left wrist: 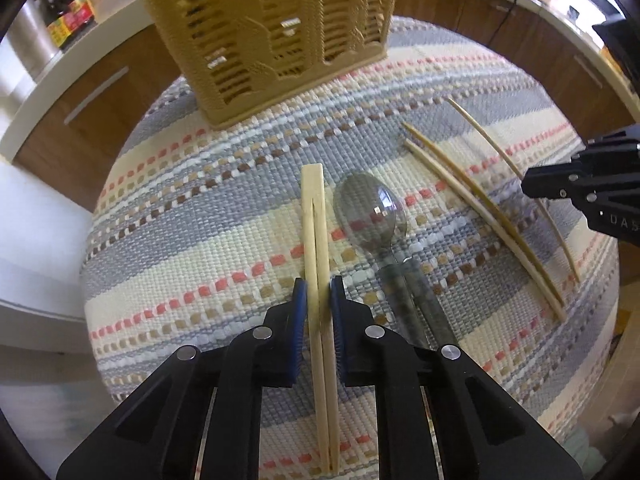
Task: Organize utensils
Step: 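Grasp a pair of wooden chopsticks with the left tool while the right tool grasps one chopstick, then lift the chopsticks in both tools over the yellow basket and open both to drop them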
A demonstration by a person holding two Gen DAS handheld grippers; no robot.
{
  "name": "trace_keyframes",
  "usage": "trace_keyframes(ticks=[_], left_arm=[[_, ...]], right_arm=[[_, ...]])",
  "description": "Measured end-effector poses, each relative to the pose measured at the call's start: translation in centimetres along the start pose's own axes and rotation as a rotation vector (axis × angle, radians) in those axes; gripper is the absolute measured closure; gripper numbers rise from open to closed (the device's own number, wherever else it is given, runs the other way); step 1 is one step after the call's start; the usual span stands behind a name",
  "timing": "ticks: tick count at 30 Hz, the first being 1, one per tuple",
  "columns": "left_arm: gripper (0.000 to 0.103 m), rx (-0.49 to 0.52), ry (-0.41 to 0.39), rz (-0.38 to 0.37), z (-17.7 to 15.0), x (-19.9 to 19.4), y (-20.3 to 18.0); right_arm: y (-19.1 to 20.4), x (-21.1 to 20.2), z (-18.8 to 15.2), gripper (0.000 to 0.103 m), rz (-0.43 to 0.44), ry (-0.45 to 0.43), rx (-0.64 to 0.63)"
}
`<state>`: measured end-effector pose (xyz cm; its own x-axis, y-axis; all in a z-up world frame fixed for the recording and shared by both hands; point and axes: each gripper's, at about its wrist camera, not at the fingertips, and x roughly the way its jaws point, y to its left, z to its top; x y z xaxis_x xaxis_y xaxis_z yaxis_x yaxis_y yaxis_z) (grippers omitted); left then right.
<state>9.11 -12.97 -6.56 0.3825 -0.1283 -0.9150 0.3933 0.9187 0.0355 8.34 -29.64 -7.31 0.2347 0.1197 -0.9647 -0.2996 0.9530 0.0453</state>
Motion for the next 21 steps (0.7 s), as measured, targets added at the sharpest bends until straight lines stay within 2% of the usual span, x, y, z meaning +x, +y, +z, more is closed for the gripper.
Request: trace_keyframes(ticks=[9, 21], left_arm=[[0.092, -0.034, -0.236, -0.053, -0.2, -7.0, 1.0], [0.092, -0.118, -0.622, -0.074, 2.5, -19.5, 4.0]], right_arm=[[-0.2, -5.3, -0.3, 0.099, 0.043, -0.134, -0.021], [-0.8, -16.8, 2.5, 0.099, 0.072, -0.429, -0.038]])
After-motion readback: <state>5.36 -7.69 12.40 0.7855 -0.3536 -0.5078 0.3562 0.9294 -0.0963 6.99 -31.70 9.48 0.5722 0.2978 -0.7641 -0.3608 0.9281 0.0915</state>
